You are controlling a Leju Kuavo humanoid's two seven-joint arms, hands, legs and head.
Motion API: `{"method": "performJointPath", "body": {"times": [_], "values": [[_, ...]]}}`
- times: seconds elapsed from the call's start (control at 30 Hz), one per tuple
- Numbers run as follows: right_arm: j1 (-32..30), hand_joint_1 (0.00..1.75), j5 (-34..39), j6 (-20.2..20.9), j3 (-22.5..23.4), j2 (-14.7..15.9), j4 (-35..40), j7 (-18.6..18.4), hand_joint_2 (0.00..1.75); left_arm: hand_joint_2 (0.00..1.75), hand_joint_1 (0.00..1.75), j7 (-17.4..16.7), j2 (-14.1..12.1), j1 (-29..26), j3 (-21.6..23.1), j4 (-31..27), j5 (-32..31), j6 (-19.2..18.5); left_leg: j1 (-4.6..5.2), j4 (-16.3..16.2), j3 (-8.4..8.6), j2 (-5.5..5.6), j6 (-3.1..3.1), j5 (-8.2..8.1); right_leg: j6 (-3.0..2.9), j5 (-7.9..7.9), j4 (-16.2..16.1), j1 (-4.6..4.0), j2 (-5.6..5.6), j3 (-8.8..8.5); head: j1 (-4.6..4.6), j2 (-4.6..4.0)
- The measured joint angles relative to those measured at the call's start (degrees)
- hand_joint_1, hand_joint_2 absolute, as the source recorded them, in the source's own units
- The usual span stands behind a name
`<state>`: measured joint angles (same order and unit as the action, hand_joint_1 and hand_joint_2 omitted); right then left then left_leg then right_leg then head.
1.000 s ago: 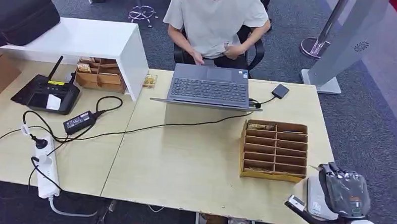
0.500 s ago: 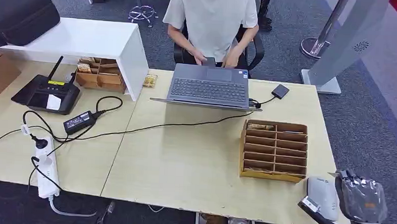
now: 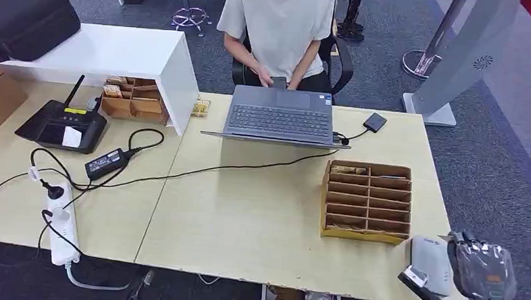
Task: Pass the card to the sensor for recognition and then transmit it.
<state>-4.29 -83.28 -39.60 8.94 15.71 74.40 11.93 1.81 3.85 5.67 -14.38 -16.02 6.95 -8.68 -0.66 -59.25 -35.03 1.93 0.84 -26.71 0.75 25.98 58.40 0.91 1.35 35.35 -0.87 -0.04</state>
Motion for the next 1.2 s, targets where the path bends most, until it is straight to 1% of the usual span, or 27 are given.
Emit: {"method": "performJointPath", "body": {"times": [0.23,0.6,1.07,1.2], "values": [[-1.7,1.75,-0.3,0.0,-0.7,-0.6,-0.6,-1.7,1.75,1.75,0.00,0.0,-0.1,-0.1,0.0,0.0,-0.4,0.0,0.00,0.0,-0.01,0.00,0.00,-0.01,0.00,0.01,0.0,0.00,0.00,0.00,0.00,0.00],[-2.1,1.75,-0.2,0.0,-1.0,-0.7,-2.3,-0.9,1.75,1.75,0.00,0.1,-0.2,-0.2,0.2,0.0,-1.2,0.0,0.01,0.0,0.00,-0.01,0.00,0.00,0.01,0.01,0.0,0.01,0.00,-0.01,0.02,0.00],[-1.4,1.75,0.2,-0.2,-1.7,-0.7,-3.7,-1.3,1.75,1.75,0.00,0.2,-0.2,-0.3,0.3,0.0,-1.7,0.0,0.00,0.0,0.03,-0.01,0.00,0.00,0.01,0.01,0.0,0.00,0.00,-0.05,0.00,0.00],[-1.3,1.75,0.7,-0.3,-2.2,-0.7,-4.0,-2.9,1.75,1.75,0.00,0.3,-0.2,-0.3,0.3,0.0,-1.7,-0.1,0.00,0.0,0.07,-0.01,0.00,0.00,0.01,0.01,0.0,0.00,0.00,-0.08,0.00,0.00]]}}
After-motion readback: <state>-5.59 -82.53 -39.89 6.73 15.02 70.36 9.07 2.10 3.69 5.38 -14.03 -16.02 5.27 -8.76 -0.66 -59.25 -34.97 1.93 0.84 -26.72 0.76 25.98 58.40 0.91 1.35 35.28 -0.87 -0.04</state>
